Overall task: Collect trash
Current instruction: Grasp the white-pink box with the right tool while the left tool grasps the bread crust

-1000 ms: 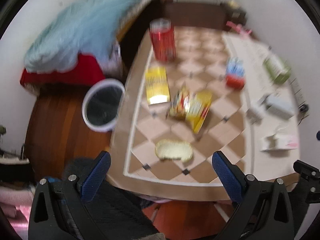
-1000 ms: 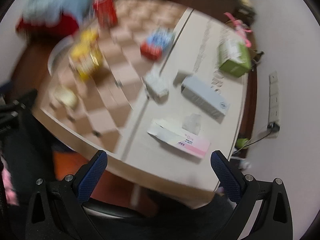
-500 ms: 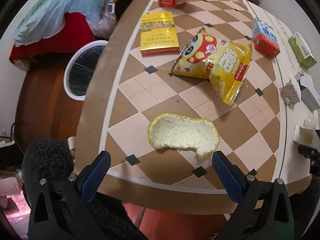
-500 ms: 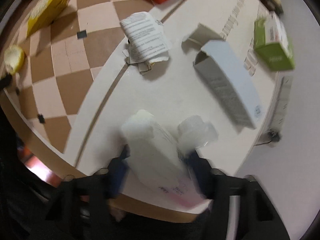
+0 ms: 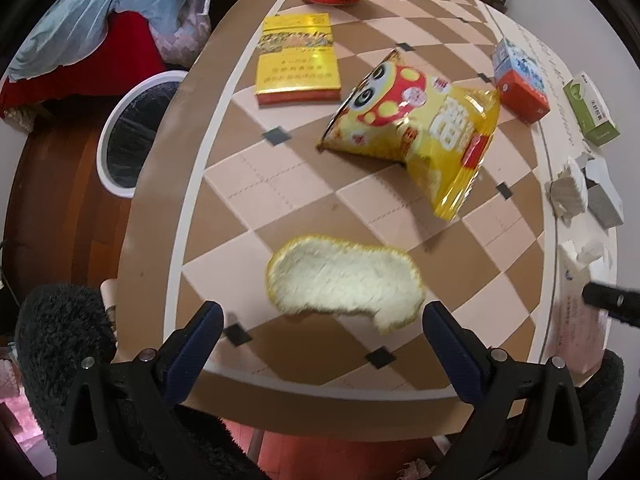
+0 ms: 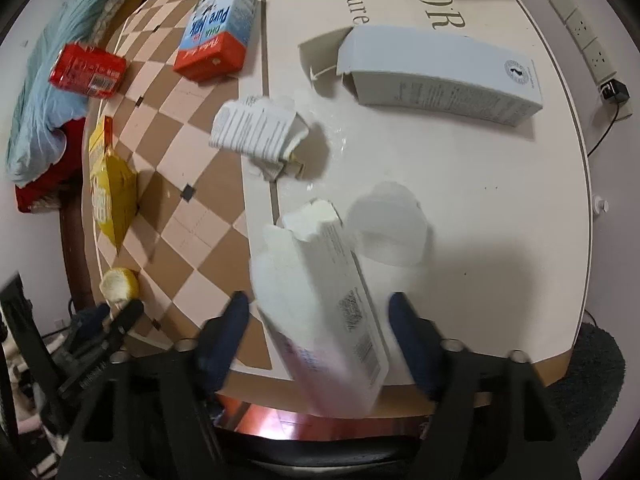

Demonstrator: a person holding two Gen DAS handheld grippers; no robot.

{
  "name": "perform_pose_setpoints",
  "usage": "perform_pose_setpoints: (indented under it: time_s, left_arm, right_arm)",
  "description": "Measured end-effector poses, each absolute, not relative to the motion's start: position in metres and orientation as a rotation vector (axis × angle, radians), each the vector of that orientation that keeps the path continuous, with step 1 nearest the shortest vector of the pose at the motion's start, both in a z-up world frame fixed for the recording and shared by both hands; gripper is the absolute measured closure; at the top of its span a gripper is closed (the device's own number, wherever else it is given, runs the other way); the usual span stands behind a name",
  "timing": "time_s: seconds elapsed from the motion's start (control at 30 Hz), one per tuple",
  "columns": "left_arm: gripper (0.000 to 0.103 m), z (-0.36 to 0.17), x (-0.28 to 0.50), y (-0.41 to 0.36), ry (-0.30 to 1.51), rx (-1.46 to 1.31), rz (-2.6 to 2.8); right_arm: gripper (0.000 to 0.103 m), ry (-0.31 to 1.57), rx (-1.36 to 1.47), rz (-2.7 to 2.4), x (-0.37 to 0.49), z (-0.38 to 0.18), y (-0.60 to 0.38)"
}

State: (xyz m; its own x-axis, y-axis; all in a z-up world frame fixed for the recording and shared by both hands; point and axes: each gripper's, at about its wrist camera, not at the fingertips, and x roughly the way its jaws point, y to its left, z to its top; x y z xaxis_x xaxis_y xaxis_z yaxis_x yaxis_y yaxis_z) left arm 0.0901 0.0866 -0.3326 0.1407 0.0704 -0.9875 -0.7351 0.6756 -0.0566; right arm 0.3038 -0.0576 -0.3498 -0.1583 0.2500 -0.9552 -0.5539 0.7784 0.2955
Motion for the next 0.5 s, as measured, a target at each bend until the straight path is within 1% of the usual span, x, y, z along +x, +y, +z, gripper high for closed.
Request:
perform_pose_setpoints:
  time_s: [0.07,0.1,0.13,0.17,0.2,0.23,0.27,0.3,0.33,0.4,0.5]
  left_arm:
    - [0.002,-0.333,0.096,0.085,1.309,-0.617,0.631]
    - [0.005,-0.334,0.1,0.084,1.316,-0.615,0.624]
    - [0.012,-0.336,0.101,0.083,1.322,-0.616,0.621]
    - [0.032,-0.338,0.102,0.083,1.328,-0.614,0.623]
    - [0.036,-0.34,0.104,0.082,1.344,-0.61,0.63]
    - [0.037,-0.338,0.104,0.08,1.335,-0.597,0.638]
    - [0.04,-0.336,0.103,0.078,1.327,-0.588,0.645]
    - [0.044,-0.334,0.102,0.076,1.318,-0.578,0.65]
    - [0.046,-0.331,0.101,0.073,1.31,-0.566,0.656]
    - [0.055,-0.326,0.102,0.068,1.296,-0.543,0.662]
    - [0.062,-0.32,0.103,0.063,1.288,-0.519,0.667]
  right_arm:
    - [0.028,1.565,-0.282,0.721,0.29,-0.349,-0.06]
    - [0.028,1.548,-0.309,0.722,0.283,-0.349,-0.061]
    - [0.028,1.53,-0.337,0.717,0.277,-0.351,-0.062]
    - [0.028,1.518,-0.351,0.717,0.27,-0.35,-0.065]
    - [0.029,1.503,-0.359,0.716,0.266,-0.352,-0.065]
    - [0.034,1.492,-0.363,0.712,0.263,-0.353,-0.064]
    - [0.056,1.476,-0.366,0.708,0.259,-0.355,-0.065]
    - [0.06,1.472,-0.371,0.704,0.256,-0.356,-0.065]
    - [0.06,1.453,-0.371,0.703,0.252,-0.357,-0.063]
    - [0.061,1.423,-0.375,0.702,0.246,-0.356,-0.065]
    - [0.061,1.406,-0.355,0.719,0.241,-0.352,-0.067]
